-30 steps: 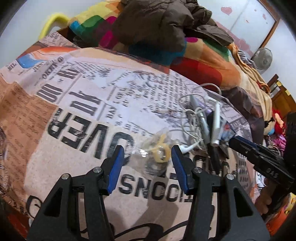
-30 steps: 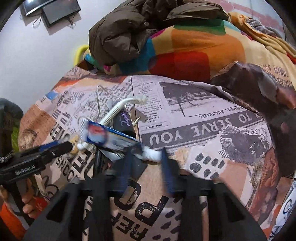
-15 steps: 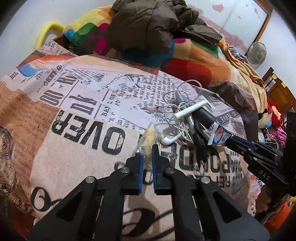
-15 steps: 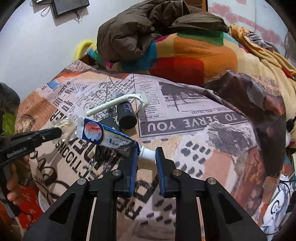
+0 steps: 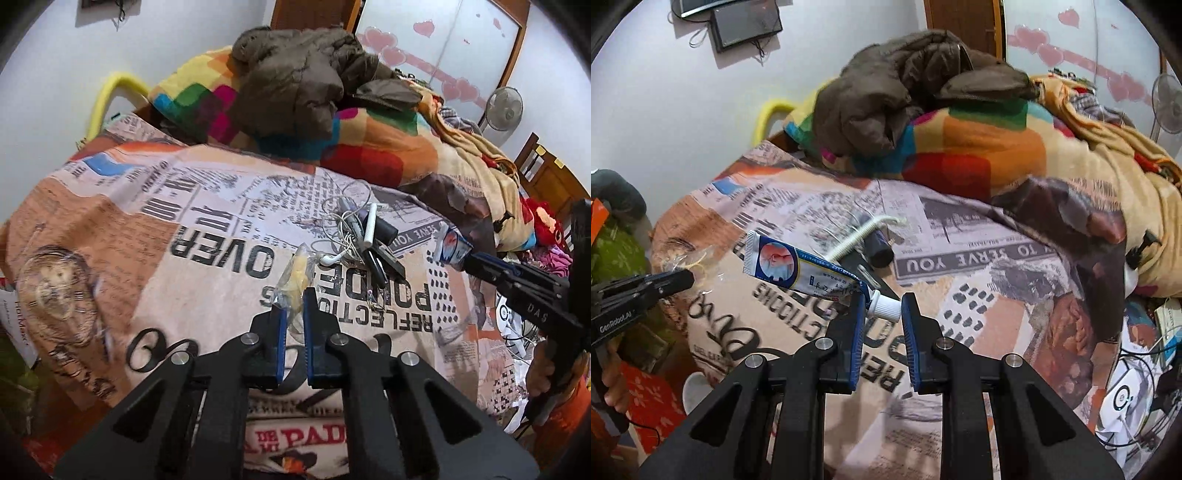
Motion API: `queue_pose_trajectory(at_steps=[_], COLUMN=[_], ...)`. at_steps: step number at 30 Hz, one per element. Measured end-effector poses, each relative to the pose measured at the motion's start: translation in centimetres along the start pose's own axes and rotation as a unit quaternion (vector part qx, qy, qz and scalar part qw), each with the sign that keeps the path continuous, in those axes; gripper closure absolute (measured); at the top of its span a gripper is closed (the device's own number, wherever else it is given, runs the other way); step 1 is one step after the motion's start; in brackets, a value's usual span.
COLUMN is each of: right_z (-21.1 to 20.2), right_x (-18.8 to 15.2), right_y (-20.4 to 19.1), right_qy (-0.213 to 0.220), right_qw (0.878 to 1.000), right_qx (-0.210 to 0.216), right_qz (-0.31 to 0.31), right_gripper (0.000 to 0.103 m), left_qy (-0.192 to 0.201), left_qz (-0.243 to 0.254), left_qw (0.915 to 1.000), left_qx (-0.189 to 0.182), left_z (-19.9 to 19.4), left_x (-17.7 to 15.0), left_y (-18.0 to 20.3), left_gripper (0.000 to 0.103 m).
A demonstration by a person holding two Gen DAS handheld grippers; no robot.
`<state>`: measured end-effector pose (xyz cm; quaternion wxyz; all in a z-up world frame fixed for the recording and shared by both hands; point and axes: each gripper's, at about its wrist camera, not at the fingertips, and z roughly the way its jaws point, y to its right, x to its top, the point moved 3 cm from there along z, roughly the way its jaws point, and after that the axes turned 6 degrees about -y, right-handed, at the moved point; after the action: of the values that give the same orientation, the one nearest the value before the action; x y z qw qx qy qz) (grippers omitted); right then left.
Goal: Collect trash
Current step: 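Grasp the clear plastic wrapper with the left gripper while the right grasps the toothpaste tube, then carry the wrapper and toothpaste tube over the white bin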
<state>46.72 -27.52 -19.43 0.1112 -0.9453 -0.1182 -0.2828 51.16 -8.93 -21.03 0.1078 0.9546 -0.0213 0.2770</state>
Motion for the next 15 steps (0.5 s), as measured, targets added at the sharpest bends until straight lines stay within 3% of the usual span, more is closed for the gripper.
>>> queue_pose_trajectory(at_steps=[15], right_z=[-6.6], right_x=[0.9], right_y=[-8.7], right_qy=[0.046], right_qw=[0.998], right_qx=[0.021], right_qz=[-0.047], right_gripper=[0.085], left_qy=[0.090], left_qz=[-0.006], left_qw=[0.9955], left_qx=[0.031], left_z=[-13.0], left_x=[-3.1], left_y=[-3.3], left_gripper=[0.096])
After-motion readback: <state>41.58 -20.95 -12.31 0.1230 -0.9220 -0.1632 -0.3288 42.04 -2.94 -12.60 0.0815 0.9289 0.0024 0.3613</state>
